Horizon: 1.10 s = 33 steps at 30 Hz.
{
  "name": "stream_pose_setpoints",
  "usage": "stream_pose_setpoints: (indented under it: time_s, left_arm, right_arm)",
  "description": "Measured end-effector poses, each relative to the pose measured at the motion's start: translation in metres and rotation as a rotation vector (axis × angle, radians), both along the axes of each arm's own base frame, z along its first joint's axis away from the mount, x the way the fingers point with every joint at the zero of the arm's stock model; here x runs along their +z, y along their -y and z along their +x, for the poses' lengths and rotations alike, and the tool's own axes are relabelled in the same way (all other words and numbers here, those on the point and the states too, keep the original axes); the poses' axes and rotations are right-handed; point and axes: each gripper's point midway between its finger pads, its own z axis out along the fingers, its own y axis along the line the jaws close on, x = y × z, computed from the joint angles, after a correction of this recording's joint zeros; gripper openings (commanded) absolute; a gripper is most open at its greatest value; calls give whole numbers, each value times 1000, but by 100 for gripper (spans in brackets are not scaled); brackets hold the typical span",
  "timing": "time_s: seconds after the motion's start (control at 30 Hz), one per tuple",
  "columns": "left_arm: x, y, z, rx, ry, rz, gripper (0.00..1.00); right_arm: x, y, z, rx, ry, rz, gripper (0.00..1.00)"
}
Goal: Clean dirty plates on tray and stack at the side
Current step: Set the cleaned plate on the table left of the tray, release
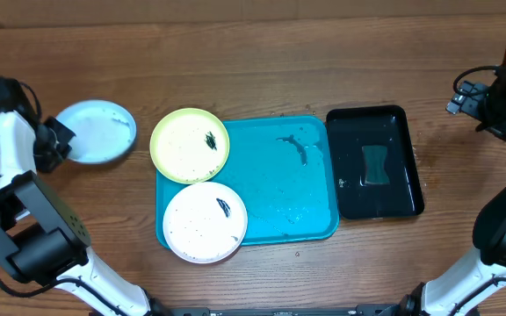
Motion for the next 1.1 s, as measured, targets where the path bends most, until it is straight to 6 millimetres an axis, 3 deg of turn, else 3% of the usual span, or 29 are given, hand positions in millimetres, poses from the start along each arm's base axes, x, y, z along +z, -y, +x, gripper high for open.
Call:
stream_pose_setpoints:
  time_s: [0.13, 0.2, 0.27, 0.3, 0.33, 0.4, 0.53, 0.7, 0.8, 0.9, 1.03, 1.1]
  left_arm:
    - [-15, 3, -6, 0, -12, -7, 8]
    - [-16, 3, -5, 1, -5, -3, 30]
    - [-16, 2, -3, 2, 0, 1, 61]
    - [-16, 2, -3, 7, 2, 1, 91]
    - [-16, 2, -3, 9, 2, 0, 100]
    - [-16, 3, -3, 5, 3, -5, 100]
    - [-15, 20, 8, -85, 59, -94, 71]
    - [5, 62, 28, -237, 174, -288, 63]
    - [33, 81, 44, -330, 222, -327, 61]
    - [47, 101, 55, -420, 234, -324, 57]
    - [44, 138, 61, -549, 180, -288, 45]
    - [41, 153, 65, -606, 157, -248, 44]
  right_arm:
    - [0, 0, 0, 0, 0, 0, 100]
    - [0, 0, 0, 0, -1, 0, 100]
    - [0, 0, 0, 0, 0, 0, 100]
    - [0, 0, 0, 0, -1, 0, 100]
    - [0, 0, 0, 0, 0, 0, 100]
    - [0, 0, 0, 0, -1, 0, 100]
    - [0, 0, 0, 0, 0, 0, 100]
    - [0, 0, 0, 0, 0, 0, 100]
    - [0, 0, 0, 0, 0, 0, 100]
    - [0, 0, 0, 0, -1, 0, 100]
    - [0, 0, 0, 0, 0, 0, 100]
    - [0, 0, 0, 0, -1, 0, 100]
